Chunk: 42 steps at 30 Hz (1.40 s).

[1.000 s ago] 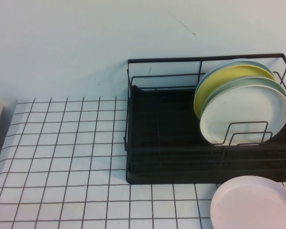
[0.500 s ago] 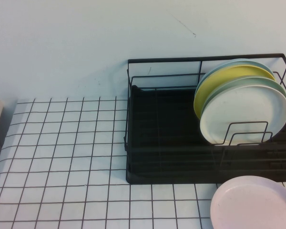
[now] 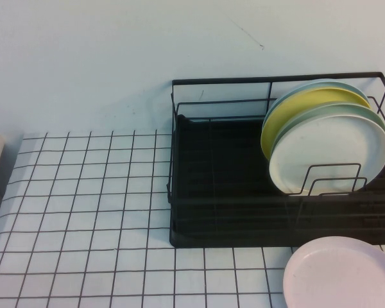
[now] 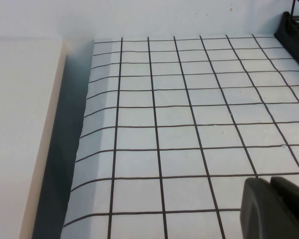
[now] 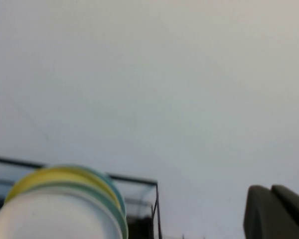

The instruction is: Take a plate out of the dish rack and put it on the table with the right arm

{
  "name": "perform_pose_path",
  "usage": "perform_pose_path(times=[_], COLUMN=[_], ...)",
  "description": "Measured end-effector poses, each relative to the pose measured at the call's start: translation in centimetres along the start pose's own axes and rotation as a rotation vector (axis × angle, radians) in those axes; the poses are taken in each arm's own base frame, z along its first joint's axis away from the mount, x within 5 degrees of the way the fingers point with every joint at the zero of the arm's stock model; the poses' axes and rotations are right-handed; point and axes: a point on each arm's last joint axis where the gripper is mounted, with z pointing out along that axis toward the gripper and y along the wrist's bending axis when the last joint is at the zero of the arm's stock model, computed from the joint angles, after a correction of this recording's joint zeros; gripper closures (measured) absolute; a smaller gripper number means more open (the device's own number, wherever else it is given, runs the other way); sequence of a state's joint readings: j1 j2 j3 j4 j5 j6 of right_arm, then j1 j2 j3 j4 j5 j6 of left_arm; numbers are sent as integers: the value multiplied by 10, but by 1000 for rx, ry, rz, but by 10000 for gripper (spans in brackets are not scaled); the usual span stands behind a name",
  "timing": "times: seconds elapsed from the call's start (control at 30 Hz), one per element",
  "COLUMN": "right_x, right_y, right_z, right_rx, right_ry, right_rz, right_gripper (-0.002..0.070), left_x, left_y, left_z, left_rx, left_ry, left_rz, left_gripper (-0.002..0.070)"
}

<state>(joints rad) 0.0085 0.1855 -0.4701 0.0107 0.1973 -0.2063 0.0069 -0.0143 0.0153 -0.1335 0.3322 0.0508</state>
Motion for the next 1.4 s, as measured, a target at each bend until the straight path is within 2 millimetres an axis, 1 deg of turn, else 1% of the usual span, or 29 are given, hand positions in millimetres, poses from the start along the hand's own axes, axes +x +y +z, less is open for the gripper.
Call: perform_pose_path(times=[0.13, 0.2, 0.27, 0.3, 0.4, 0.53, 0.6, 0.63, 0.7, 0.73, 0.8, 0.87, 0.9, 0.97, 1.1, 1.27, 1.4], right_x=[-10, -11, -9, -9, 2, 23, 38, 43, 57, 58, 68, 72, 73, 77, 81, 88, 96], right_y=[-1, 0, 3, 3, 10, 23, 31, 34, 41, 43, 48, 49, 50, 50, 49, 49, 51], right_z=[29, 47, 67, 73, 103, 139, 157, 164, 180, 186, 203, 217, 224, 235, 255, 273, 283], right_rx=[-68, -127, -190, -221, -346, -514, -609, -641, -706, -724, -766, -786, -794, -799, -781, -768, -778], right_ry=[264, 393, 482, 496, 561, 596, 615, 614, 614, 592, 580, 560, 551, 543, 530, 530, 538], right_rz=[-33, -108, -179, -230, -343, -417, -439, -424, -420, -424, -434, -454, -468, -491, -534, -535, -548], right_gripper=[680, 680, 680, 680, 680, 676, 640, 611, 509, 447, 333, 273, 257, 244, 246, 258, 268], left_x=[0, 0, 0, 0, 0, 0, 0, 0, 0, 0, 0, 0, 0, 0, 0, 0, 0], left_y=[0, 0, 0, 0, 0, 0, 0, 0, 0, 0, 0, 0, 0, 0, 0, 0, 0], left_z=[0, 0, 0, 0, 0, 0, 0, 0, 0, 0, 0, 0, 0, 0, 0, 0, 0], left_rx=[0, 0, 0, 0, 0, 0, 0, 0, 0, 0, 0, 0, 0, 0, 0, 0, 0], left_ry=[0, 0, 0, 0, 0, 0, 0, 0, 0, 0, 0, 0, 0, 0, 0, 0, 0], left_rz=[0, 0, 0, 0, 0, 0, 0, 0, 0, 0, 0, 0, 0, 0, 0, 0, 0], left_gripper=[678, 678, 678, 678, 678, 678, 678, 678, 678, 678, 678, 678, 678, 678, 678, 678, 678])
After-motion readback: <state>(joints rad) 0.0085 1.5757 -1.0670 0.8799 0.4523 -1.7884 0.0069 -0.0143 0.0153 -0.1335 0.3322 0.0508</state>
